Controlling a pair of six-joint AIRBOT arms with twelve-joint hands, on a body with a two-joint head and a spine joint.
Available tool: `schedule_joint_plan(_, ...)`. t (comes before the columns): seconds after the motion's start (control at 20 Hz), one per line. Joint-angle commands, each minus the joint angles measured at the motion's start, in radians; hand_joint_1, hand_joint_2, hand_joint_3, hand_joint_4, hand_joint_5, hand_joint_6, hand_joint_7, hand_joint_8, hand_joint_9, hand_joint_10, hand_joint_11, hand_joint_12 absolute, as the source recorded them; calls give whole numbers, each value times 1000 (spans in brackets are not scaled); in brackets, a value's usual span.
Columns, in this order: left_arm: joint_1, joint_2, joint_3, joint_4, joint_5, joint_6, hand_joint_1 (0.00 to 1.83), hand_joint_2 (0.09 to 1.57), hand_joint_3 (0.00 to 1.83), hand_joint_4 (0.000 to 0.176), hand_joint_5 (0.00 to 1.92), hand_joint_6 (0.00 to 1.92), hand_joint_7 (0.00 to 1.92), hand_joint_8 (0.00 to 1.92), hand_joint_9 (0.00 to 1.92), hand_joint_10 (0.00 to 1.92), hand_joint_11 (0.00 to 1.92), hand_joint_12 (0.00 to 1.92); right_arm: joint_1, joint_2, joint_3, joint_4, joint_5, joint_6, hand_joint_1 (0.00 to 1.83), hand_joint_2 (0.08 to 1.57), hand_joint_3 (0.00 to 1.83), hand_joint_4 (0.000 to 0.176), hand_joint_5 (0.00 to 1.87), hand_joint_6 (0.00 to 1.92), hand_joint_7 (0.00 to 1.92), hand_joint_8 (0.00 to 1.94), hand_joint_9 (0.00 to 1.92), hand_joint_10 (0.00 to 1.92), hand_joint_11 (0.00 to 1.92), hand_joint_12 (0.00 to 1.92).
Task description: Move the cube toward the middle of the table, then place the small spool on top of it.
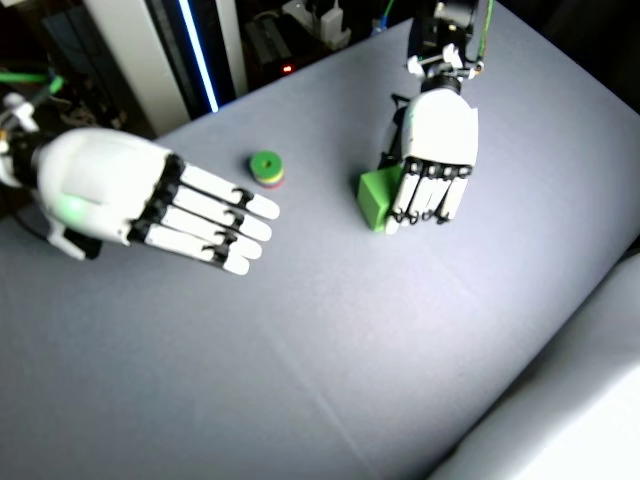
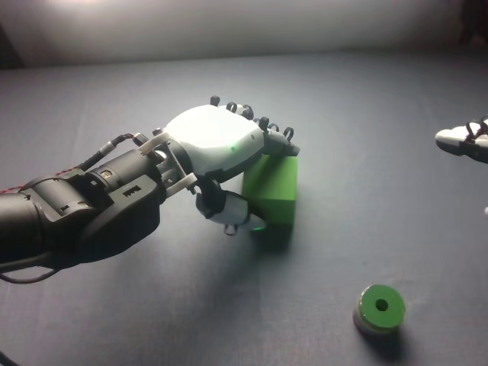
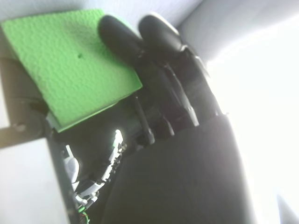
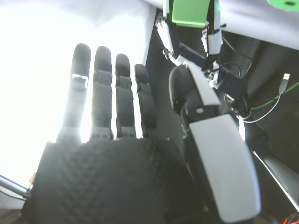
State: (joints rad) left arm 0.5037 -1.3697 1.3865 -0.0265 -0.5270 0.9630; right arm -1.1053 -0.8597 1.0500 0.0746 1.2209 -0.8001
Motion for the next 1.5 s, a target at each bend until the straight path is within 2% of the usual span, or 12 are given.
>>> schedule_joint_plan(0.0, -3, 3, -3, 5, -110, -4, 869, 954, 1, 104, 361, 6, 485, 3, 568, 143, 234, 1106, 10, 0, 4, 14, 120, 10, 653, 1426, 0, 0, 278, 3, 360, 3, 407, 4, 185, 613)
schedule_joint_plan(0.1, -2, 10, -11, 5, -120, -5, 833, 947, 0, 144, 292, 0, 378, 0, 518, 31, 36, 1179, 12, 0, 4, 8, 120, 16, 671, 1430, 0, 0, 265, 1, 359, 2, 405, 2, 185, 595)
schedule_joint_plan(0.25, 8, 33, -34, 3, -145, -5, 856, 894, 0, 135, 211, 3, 286, 2, 360, 2, 0, 925, 14, 0, 4, -2, 120, 26, 751, 1412, 0, 0, 261, 1, 352, 1, 413, 3, 190, 586)
schedule_joint_plan(0.35, 23, 67, -63, -7, -186, -5, 940, 859, 0, 164, 133, 0, 185, 0, 213, 0, 0, 759, 21, 0, 3, -21, 120, 40, 776, 1398, 0, 0, 258, 0, 332, 0, 389, 0, 165, 583)
schedule_joint_plan(0.45, 63, 141, -126, -14, -258, -7, 941, 882, 2, 123, 114, 0, 164, 0, 205, 0, 0, 785, 37, 3, 0, -66, 115, 52, 792, 1375, 0, 0, 257, 3, 329, 4, 385, 5, 163, 597)
schedule_joint_plan(0.55, 135, 238, -203, -5, -358, -42, 810, 882, 1, 166, 40, 2, 64, 1, 83, 0, 0, 443, 68, 4, -3, -137, 68, 66, 851, 1294, 0, 0, 314, 1, 424, 3, 477, 7, 313, 599)
schedule_joint_plan(0.65, 217, 329, -273, -16, -458, -64, 650, 901, 5, 141, 40, 2, 26, 0, 53, 0, 0, 385, 103, 4, -6, -218, 14, 92, 937, 1215, 1, 0, 374, 0, 486, 1, 550, 4, 457, 536)
schedule_joint_plan(0.7, 267, 376, -309, -26, -514, -75, 677, 946, 12, 169, 7, 0, 28, 0, 28, 4, 0, 207, 114, 4, -6, -260, -5, 117, 870, 1214, 4, 0, 369, 0, 494, 1, 581, 12, 491, 541)
schedule_joint_plan(0.9, 432, 515, -420, -61, -697, -119, 765, 969, 0, 176, 0, 0, 52, 5, 60, 4, 2, 241, 175, 6, -6, -425, -102, 196, 853, 1183, 0, 0, 334, 4, 409, 3, 549, 12, 252, 873)
schedule_joint_plan(1.1, 551, 578, -492, -96, -845, -119, 749, 952, 0, 176, 0, 0, 41, 4, 30, 0, 3, 227, 238, -2, -12, -558, -206, 232, 923, 1041, 0, 0, 363, 0, 415, 0, 647, 8, 384, 1052)
schedule_joint_plan(1.3, 616, 595, -519, -132, -908, -119, 734, 942, 0, 176, 0, 0, 2, 1, 0, 0, 0, 121, 281, -38, 3, -658, -295, 273, 934, 998, 0, 54, 332, 1, 377, 0, 615, 2, 337, 1038)
schedule_joint_plan(1.45, 654, 599, -531, -161, -939, -119, 765, 945, 0, 176, 0, 0, 0, 0, 0, 0, 4, 131, 334, -82, 25, -757, -369, 316, 910, 997, 0, 45, 324, 4, 373, 2, 573, 2, 301, 1028)
